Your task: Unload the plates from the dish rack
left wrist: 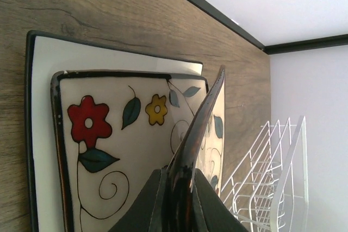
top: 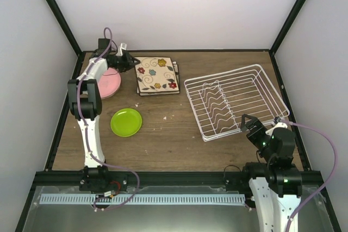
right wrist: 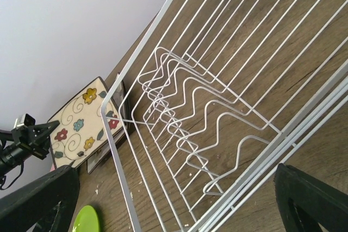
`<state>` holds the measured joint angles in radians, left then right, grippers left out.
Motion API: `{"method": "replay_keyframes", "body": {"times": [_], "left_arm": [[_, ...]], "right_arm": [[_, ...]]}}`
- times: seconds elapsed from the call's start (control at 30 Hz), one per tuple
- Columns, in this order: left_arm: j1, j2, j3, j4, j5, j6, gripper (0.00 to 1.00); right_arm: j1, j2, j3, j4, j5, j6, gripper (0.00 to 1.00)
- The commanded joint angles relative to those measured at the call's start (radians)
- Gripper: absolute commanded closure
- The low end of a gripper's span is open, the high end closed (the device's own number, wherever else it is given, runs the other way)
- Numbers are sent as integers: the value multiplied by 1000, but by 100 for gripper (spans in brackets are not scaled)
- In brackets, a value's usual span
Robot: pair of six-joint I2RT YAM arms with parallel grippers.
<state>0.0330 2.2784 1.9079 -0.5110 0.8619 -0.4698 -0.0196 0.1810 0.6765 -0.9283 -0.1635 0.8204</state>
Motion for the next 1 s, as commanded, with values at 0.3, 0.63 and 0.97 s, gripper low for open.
{"method": "replay_keyframes", "body": {"times": [0.3, 0.63, 0.97], "left_arm": [[-7, 44, 64, 47, 172, -23, 96], [-6, 97, 91, 16, 154, 18, 79], [-3, 126, 110, -7, 125, 47, 59]], "right_arm": [[9, -4, 50, -31, 20, -15, 0], [7, -1, 53, -40, 31, -13, 0], [9, 7, 39, -28, 29, -11, 0]]}}
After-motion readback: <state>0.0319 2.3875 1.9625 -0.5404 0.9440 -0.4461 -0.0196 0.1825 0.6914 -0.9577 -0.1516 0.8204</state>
